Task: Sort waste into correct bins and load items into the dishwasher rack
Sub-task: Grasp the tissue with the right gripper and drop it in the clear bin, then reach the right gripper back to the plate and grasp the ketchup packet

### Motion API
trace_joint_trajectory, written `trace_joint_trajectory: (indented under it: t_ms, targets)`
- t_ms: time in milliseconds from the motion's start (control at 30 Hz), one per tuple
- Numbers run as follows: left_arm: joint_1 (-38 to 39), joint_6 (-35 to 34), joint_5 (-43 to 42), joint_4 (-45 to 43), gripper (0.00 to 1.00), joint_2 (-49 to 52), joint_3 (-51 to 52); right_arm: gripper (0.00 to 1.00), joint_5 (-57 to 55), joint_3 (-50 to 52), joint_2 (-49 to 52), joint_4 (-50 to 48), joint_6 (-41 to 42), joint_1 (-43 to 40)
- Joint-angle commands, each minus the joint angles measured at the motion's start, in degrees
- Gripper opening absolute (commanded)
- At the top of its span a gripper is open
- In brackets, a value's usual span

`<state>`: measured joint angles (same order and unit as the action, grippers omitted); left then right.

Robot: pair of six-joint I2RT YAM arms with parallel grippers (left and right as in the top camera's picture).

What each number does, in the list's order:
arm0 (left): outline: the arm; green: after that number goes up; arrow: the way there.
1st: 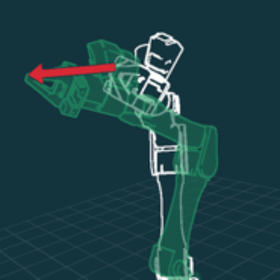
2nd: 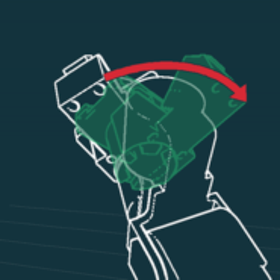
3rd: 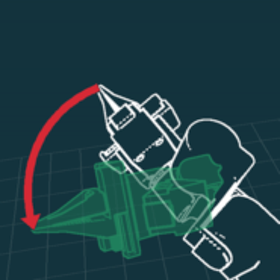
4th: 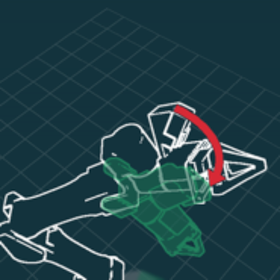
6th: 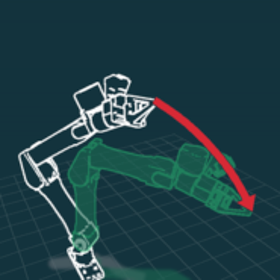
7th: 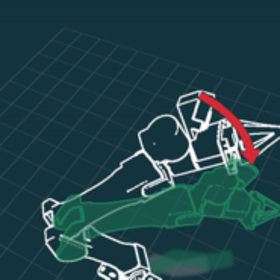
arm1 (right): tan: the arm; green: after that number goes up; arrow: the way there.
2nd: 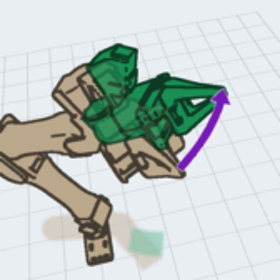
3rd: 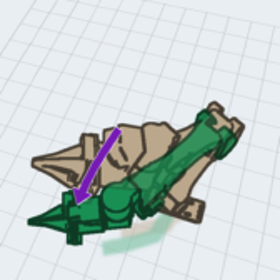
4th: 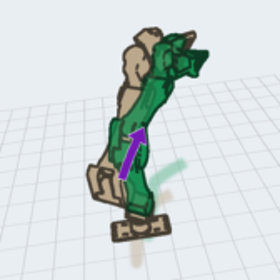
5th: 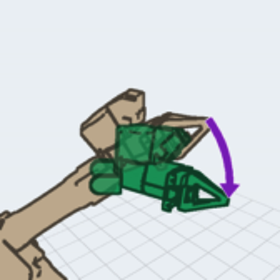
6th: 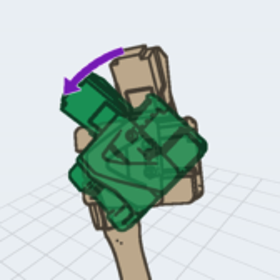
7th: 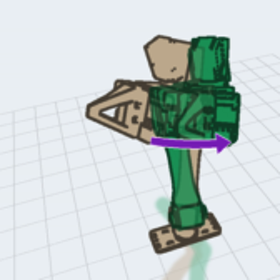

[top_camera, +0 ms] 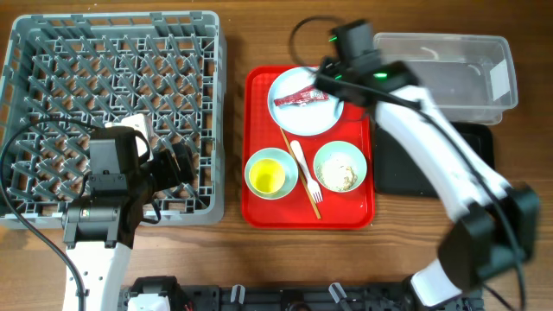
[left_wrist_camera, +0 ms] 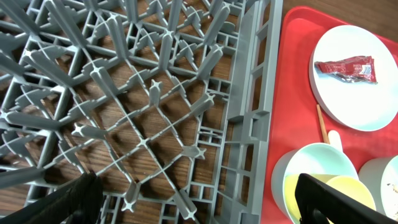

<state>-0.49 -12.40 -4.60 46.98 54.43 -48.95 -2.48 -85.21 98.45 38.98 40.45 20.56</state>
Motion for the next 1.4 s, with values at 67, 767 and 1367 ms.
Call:
trace_joint_trajectory:
  t_ms: [67,767,1367]
  targets:
    - [-0.3,-0.2,-0.9,0.0,1.0,-0.4,-1.0,0.04,-7.2,-0.3,-4.9,3.4,-1.5,-8.1]
    - [-0.3,-0.2,-0.8,0.0,1.0,-0.4,-1.0,0.99,10.9,-2.4,-4.6,-2.3,-1.3,-9.9]
    - [-0.3,-0.2,-0.9,0.0,1.0,-0.4,-1.0,1.0,0.9,-27.3,11.2,19.0,4.7,-1.9]
